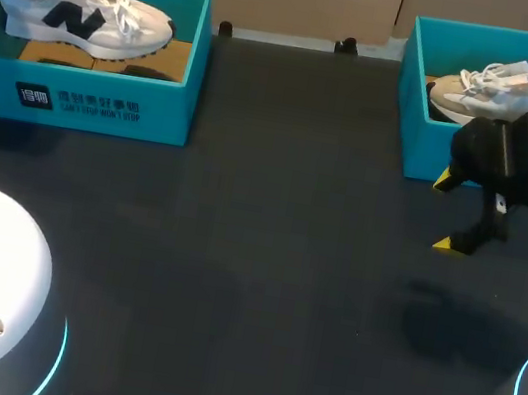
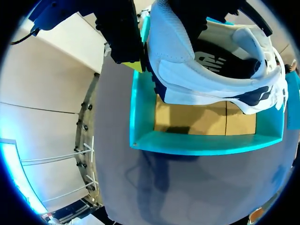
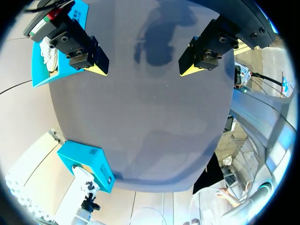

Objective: Take the shoe out of the shoebox, open the shoe tongue, remove and reinsert the insole, then place the shoe into the shoebox

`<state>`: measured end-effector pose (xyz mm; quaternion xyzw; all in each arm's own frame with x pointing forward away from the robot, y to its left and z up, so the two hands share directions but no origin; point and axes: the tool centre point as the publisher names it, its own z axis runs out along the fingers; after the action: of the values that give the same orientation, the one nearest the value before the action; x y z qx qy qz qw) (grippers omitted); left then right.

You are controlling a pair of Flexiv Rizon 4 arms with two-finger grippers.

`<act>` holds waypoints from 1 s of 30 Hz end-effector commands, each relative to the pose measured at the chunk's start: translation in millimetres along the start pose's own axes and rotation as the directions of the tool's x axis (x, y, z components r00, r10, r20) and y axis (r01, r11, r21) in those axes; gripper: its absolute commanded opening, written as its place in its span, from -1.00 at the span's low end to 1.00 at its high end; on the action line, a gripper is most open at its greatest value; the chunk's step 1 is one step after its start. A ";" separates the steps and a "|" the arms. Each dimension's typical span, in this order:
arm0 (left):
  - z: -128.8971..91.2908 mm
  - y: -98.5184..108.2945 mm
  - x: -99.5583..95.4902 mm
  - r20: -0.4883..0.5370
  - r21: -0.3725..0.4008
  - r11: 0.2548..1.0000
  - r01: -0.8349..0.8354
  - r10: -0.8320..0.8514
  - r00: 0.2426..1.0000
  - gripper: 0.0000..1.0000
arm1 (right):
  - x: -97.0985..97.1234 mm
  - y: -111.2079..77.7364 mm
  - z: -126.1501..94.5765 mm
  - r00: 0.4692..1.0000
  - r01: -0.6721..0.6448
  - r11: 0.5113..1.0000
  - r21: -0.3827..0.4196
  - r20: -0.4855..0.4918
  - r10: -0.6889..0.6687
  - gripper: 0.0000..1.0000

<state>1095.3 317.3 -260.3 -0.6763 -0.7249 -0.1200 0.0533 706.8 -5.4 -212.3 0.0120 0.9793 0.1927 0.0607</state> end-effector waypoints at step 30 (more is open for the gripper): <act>53.3 -30.6 -18.7 0.018 0.038 0.998 -0.049 0.048 0.999 -1.00 | -0.1 0.0 1.3 1.000 0.000 1.000 0.002 0.000 0.000 1.00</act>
<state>1079.2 310.7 -320.0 -0.6927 -0.7117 -0.0942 0.0696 706.8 -5.4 -212.3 0.0120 0.9793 0.1927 0.0607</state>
